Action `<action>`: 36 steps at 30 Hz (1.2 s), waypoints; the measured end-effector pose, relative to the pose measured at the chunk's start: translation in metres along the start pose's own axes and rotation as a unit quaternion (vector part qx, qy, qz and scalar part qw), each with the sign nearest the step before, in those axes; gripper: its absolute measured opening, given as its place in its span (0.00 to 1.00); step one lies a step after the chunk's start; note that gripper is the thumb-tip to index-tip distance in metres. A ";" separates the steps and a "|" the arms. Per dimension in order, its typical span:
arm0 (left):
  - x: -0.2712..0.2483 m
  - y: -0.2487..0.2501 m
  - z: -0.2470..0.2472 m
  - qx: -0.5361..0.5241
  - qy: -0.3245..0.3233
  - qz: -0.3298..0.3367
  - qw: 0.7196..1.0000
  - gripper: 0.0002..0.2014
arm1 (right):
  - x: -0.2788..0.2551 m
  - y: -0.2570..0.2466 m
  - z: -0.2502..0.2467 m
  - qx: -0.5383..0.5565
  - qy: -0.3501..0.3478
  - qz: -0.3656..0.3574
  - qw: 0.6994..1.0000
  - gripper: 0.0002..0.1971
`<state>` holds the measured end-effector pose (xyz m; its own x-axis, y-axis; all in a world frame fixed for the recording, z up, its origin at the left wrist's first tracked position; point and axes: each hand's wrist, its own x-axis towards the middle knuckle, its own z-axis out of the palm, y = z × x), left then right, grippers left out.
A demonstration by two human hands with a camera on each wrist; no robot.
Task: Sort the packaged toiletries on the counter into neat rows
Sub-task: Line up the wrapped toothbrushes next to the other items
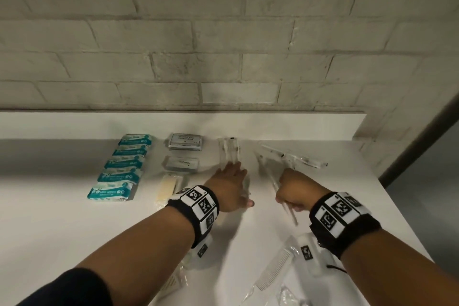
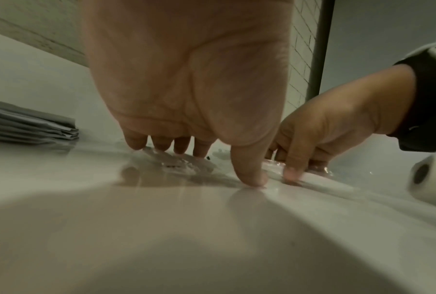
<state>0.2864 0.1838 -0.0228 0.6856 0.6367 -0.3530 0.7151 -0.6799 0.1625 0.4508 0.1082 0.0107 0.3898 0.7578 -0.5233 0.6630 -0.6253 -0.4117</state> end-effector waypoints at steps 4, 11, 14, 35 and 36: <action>0.002 -0.002 0.004 -0.011 0.017 0.001 1.000 0.44 | 0.014 -0.014 0.004 0.193 0.025 -0.021 0.981 0.25; 0.004 -0.006 0.007 -0.036 0.046 0.006 0.998 0.47 | 0.016 -0.028 0.018 -0.188 0.058 -0.157 0.968 0.18; 0.006 -0.006 0.006 -0.028 0.044 0.014 0.999 0.47 | 0.023 -0.035 0.026 -0.220 0.054 -0.159 0.961 0.18; 0.003 0.010 -0.005 0.028 -0.031 0.026 0.999 0.45 | 0.020 0.053 -0.054 -0.164 0.102 0.007 0.981 0.16; 0.003 0.009 -0.004 0.028 -0.030 0.025 0.999 0.45 | 0.019 0.056 -0.049 -0.173 0.075 0.009 0.982 0.19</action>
<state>0.2956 0.1811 -0.0183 0.7098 0.5788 -0.4014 0.6700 -0.7306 0.1313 0.5265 0.0964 0.0144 0.4755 0.7824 -0.4022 0.8229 -0.5572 -0.1110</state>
